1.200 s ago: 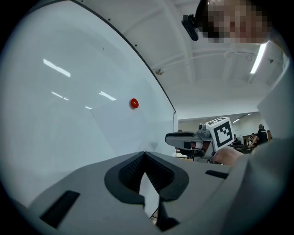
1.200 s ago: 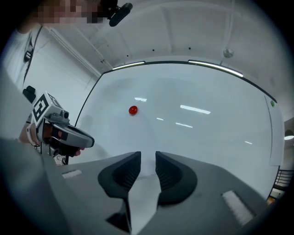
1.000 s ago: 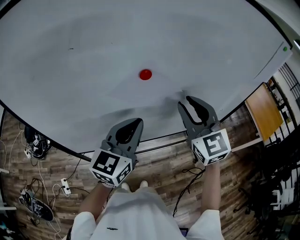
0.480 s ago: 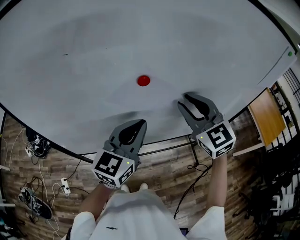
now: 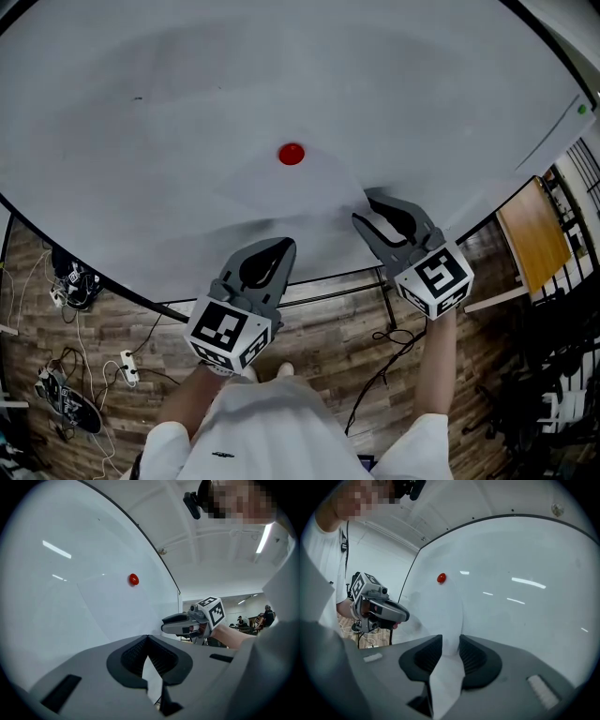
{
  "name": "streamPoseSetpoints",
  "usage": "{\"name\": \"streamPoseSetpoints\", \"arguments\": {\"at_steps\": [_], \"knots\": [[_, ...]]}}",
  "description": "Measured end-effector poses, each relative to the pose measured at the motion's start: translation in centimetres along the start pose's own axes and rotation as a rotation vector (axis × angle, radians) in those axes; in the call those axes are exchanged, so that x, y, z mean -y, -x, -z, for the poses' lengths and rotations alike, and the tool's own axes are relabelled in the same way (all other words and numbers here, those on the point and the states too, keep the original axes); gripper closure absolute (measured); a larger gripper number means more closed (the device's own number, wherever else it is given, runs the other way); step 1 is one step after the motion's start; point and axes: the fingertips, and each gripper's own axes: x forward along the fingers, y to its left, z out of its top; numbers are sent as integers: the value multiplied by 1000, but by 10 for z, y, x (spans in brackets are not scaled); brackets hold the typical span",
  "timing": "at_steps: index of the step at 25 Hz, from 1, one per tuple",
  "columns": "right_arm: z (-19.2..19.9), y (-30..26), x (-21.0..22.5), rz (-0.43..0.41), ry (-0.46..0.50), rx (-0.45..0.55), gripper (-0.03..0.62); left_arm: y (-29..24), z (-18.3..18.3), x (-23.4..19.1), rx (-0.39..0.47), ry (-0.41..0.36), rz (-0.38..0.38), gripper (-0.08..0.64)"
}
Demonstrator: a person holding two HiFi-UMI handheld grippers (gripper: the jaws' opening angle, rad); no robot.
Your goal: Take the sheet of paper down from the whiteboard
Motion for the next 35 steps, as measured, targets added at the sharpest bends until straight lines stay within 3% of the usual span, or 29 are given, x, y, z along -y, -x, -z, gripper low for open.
{"name": "streamPoseSetpoints", "arguments": {"at_steps": [14, 26, 35], "knots": [[3, 29, -11, 20, 4, -33, 477, 11, -1, 4, -1, 0, 14, 554], [-4, 9, 16, 99, 25, -16, 468, 3, -3, -1, 0, -8, 15, 554], [-2, -11, 9, 5, 23, -27, 489, -1, -7, -7, 9, -9, 2, 554]]}}
